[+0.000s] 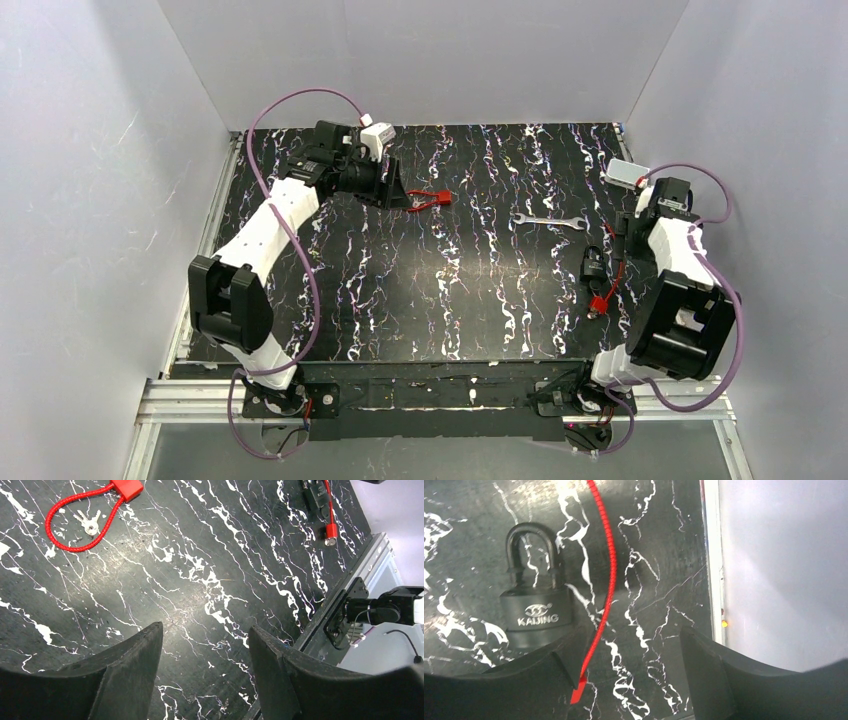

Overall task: Lock with the key
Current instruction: Pick up the lock from the center of the board.

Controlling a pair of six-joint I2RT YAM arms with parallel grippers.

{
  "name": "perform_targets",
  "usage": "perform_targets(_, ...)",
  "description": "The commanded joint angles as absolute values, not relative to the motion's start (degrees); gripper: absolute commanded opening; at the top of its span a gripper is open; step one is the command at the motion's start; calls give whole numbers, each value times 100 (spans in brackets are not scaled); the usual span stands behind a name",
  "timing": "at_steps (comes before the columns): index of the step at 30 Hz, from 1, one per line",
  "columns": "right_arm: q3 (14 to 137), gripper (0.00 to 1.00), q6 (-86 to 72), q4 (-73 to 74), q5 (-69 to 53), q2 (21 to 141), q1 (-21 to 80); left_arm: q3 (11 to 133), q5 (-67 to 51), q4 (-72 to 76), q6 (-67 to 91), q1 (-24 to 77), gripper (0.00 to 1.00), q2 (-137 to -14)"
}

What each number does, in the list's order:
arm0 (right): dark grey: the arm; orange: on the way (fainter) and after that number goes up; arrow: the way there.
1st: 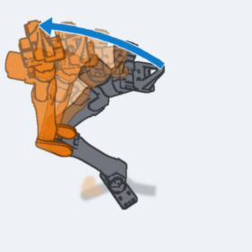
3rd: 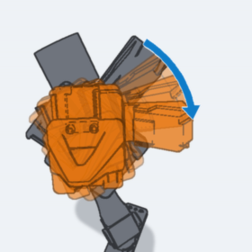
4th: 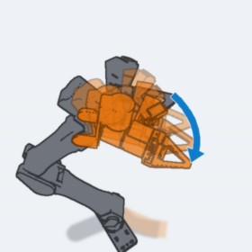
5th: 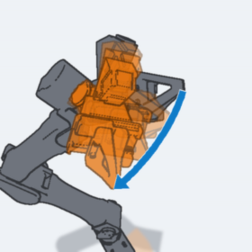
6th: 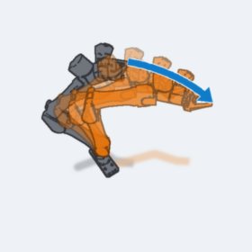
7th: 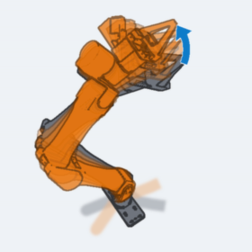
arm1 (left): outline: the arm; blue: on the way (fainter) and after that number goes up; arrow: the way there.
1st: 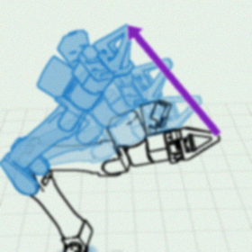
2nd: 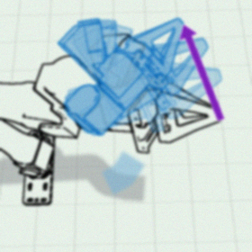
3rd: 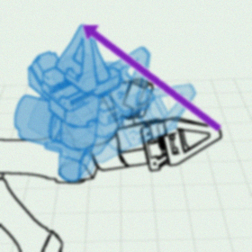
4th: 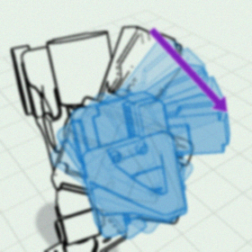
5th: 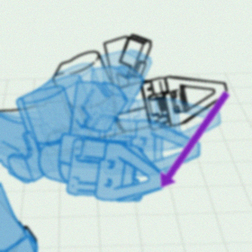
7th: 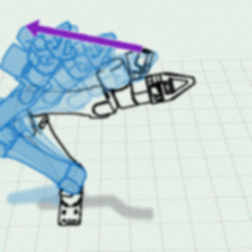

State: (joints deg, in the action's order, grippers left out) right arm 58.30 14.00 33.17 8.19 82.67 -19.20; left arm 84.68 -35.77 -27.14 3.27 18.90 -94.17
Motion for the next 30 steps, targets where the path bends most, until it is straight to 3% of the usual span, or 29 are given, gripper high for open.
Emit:
perform_targets(1, 5823, 74, 1508, 2681, 877, 8569, -2047, 8485, -3799, -2930, 447, 1894, 62, -8944)
perform_targets(10, 5825, 62, 1230, 2912, 822, 8797, -2065, 8653, -3793, -3041, 602, 1892, 63, -8897)
perform_targets(30, 5733, 56, 1237, 3768, 331, 9517, -2065, 8657, -3786, -2993, 591, 1891, 64, -8881)
